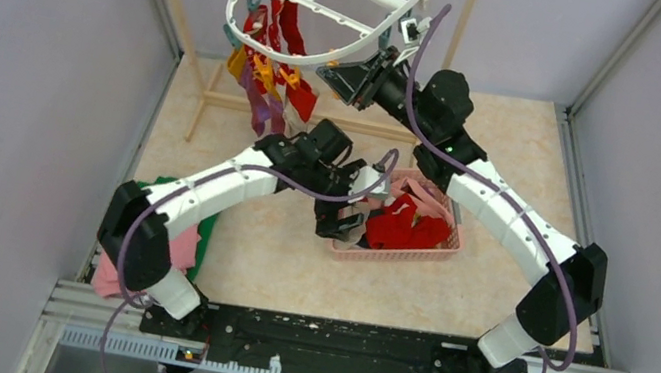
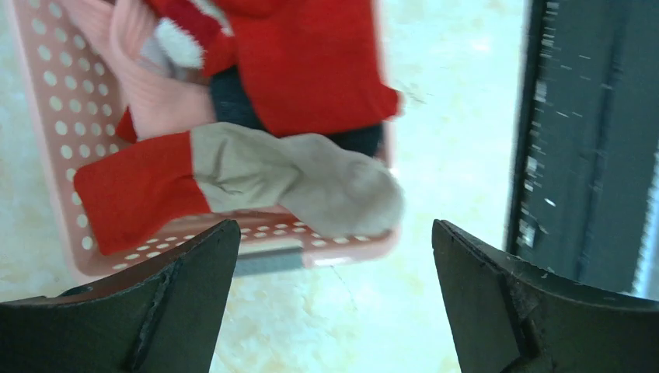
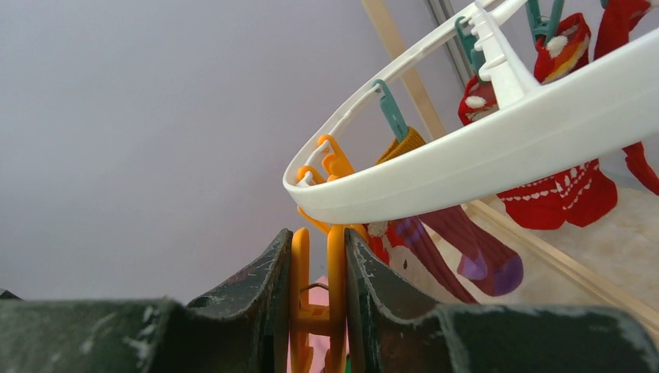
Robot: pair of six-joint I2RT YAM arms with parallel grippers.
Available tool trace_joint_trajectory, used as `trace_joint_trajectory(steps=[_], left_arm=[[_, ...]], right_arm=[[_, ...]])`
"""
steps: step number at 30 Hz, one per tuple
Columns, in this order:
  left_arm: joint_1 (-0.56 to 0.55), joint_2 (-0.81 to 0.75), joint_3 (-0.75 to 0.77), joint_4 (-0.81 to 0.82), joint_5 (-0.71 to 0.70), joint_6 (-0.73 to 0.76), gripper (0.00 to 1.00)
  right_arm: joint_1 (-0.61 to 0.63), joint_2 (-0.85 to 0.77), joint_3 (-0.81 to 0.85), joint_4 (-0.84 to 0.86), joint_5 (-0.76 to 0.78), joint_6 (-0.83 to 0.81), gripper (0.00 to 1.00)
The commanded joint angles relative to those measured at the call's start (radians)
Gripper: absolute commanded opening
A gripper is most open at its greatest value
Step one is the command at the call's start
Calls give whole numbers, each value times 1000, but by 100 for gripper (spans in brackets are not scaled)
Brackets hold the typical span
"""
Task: Remove the socks clipped to the hanger
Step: Remove the sock from the hanger.
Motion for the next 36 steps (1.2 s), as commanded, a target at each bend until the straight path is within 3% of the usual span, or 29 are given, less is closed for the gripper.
trace_joint_trajectory(steps=[1,7,12,19,24,32,36], left_arm=[[-4,-121,41,-272,160,146,99],[3,-268,50,-377,137,155,99],[62,-407,34,-302,31,74,99],[474,-465,75,-187,136,-33,99],[618,-463,70,-83,192,-143,99],[660,-430,36,133,289,-389,98],[662,-422,-8,256,329,-471,91]], right_arm=[[-13,-84,-23,32,-15,-9,0],[-23,-101,-37,23,-11,-20,0],[-27,-117,-40,9,-8,-32,0],[-35,-153,-72,-6,-4,-43,0],[-37,-175,-94,-8,-4,-46,0],[-38,-169,-83,-27,-36,-41,8],[-38,-166,-111,-13,-68,-43,20]])
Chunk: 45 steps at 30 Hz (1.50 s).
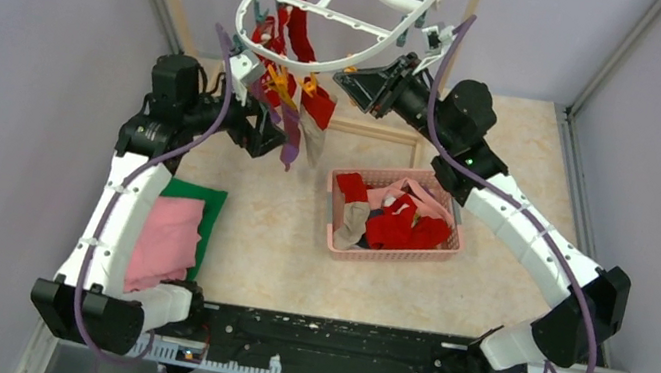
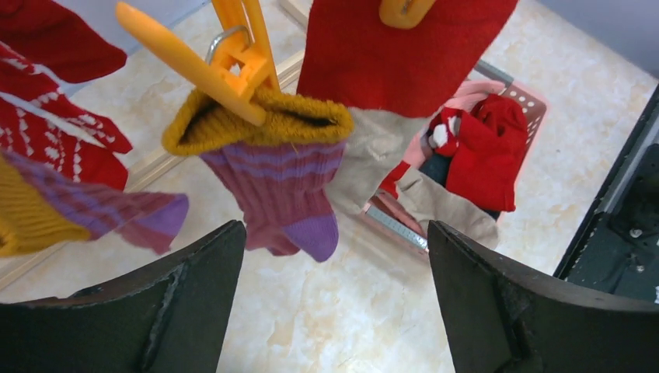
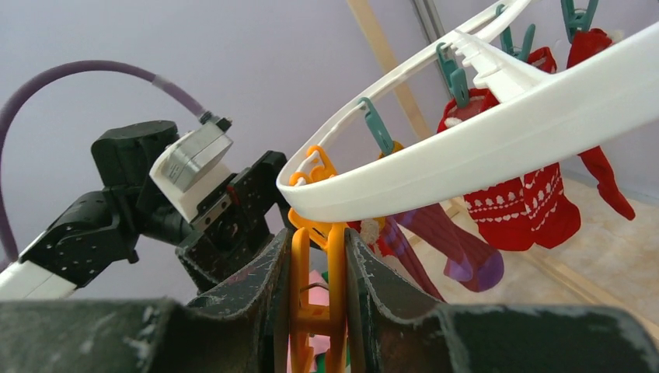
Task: Remove the socks clipped to the hanger
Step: Remove the sock from the hanger.
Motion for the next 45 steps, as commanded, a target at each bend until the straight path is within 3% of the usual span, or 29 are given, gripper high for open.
trace_joint_trajectory(steps=[1,5,13,19,27,28,29,30,37,45], left_arm=[[8,15,-46,200,95,-137,87],[10,43,-48,253,89,-165,69],[12,65,-56,348,123,-210,28],[12,59,-44,359,125,-210,0],[12,57,-29,362,153,-210,0],[12,58,-28,363,159,-210,0],[12,58,-28,364,160,-210,0],[12,59,-28,365,160,-210,0],[12,75,-16,380,144,-210,0],[12,71,98,302,97,-109,0]], right_arm=[[-7,-37,-24,22,-84,-10,23],[-6,-54,-71,51,-99,-22,33],[-7,-74,-106,42,-87,-44,38],[-5,-73,-79,25,-89,-70,48],[-6,-107,-137,82,-103,-102,70],[-3,-113,-165,97,-102,-108,75],[5,-119,-192,107,-93,-124,91],[19,-120,-219,113,-77,-150,98],[129,8,-269,204,115,-336,99],[225,358,1,286,248,-555,99]])
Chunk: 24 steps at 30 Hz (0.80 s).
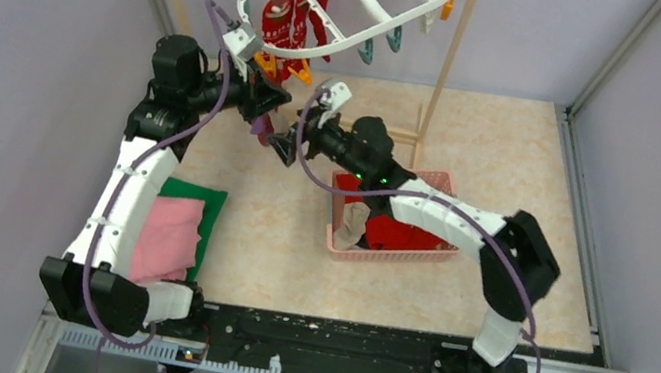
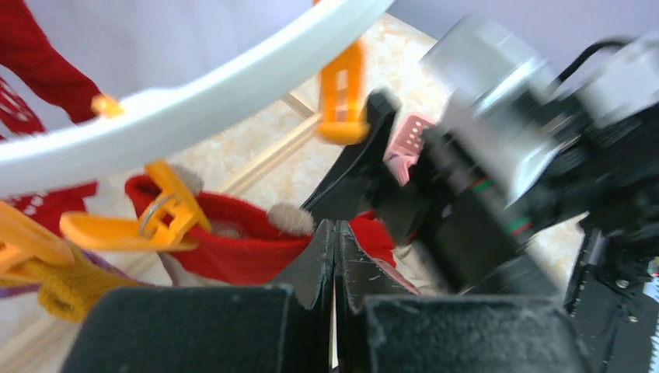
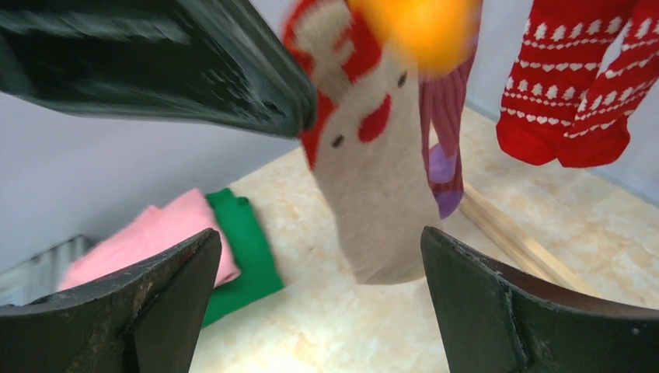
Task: Remove the socks clipped to the hanger
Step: Remove the sock from the hanger.
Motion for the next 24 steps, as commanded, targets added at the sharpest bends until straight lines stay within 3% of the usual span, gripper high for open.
trace_joint_trajectory(steps=[1,5,8,9,10,12,13,21,23,24], left_arm=[[5,-15,113,-6,-27,84,0],[6,36,240,-110,-20,104,0],[7,30,250,-151,-23,86,0],[10,25,257,-168,-24,83,0],[13,22,273,-191,-31,82,0],[21,23,319,-249,-57,90,0],[25,24,343,-280,-74,93,0],[52,23,451,-468,-114,128,1],[53,24,467,-497,-108,126,6],[53,20,468,-504,-100,125,16]], right_arm=[[27,154,183,89,83,-153,99],[48,296,289,197,174,-233,97],[51,388,365,304,222,-237,82],[50,405,376,343,200,-233,73],[48,415,381,375,168,-227,57],[46,412,376,408,110,-205,11],[46,401,367,412,95,-194,0],[42,181,134,437,55,-95,0],[28,114,70,450,39,-32,0],[17,79,32,455,30,3,0]])
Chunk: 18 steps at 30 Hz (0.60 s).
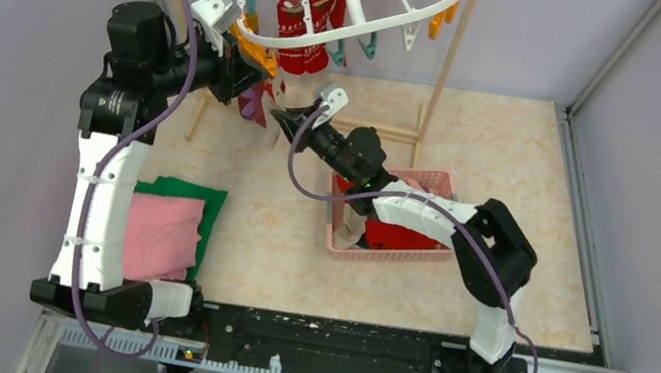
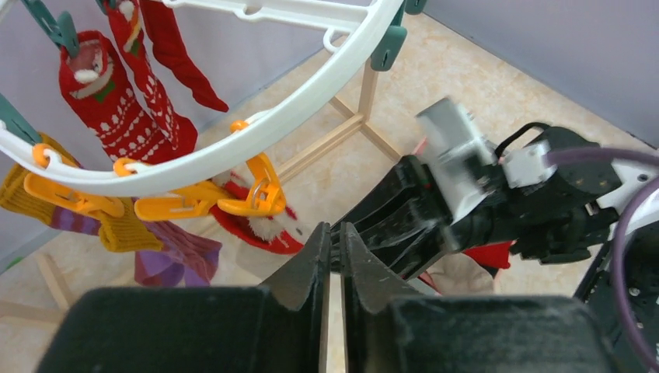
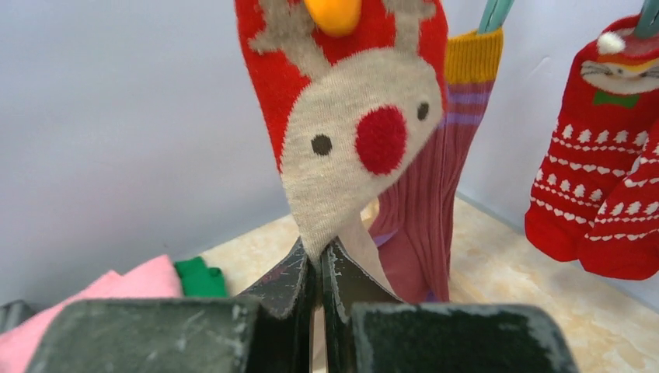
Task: Remove the socks clipped to the hanger
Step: Remove the sock from the hanger.
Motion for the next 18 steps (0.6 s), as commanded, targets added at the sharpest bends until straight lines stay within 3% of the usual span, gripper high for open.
trace_joint_trajectory(steps=[1,6,14,18], left_arm=[[7,-15,39,-85,8,10,23],[7,-52,32,-63,19,-18,62],[7,-6,136,-145,85,-48,86],[6,-15,111,-146,140,-63,90]], right_arm=[[-29,-219,-118,107,-49,139,0],[-71,-422,-289,54,-74,194,0],[-141,-699,-437,-133,-95,263,0],[-146,-750,-460,-218,-116,266,0]])
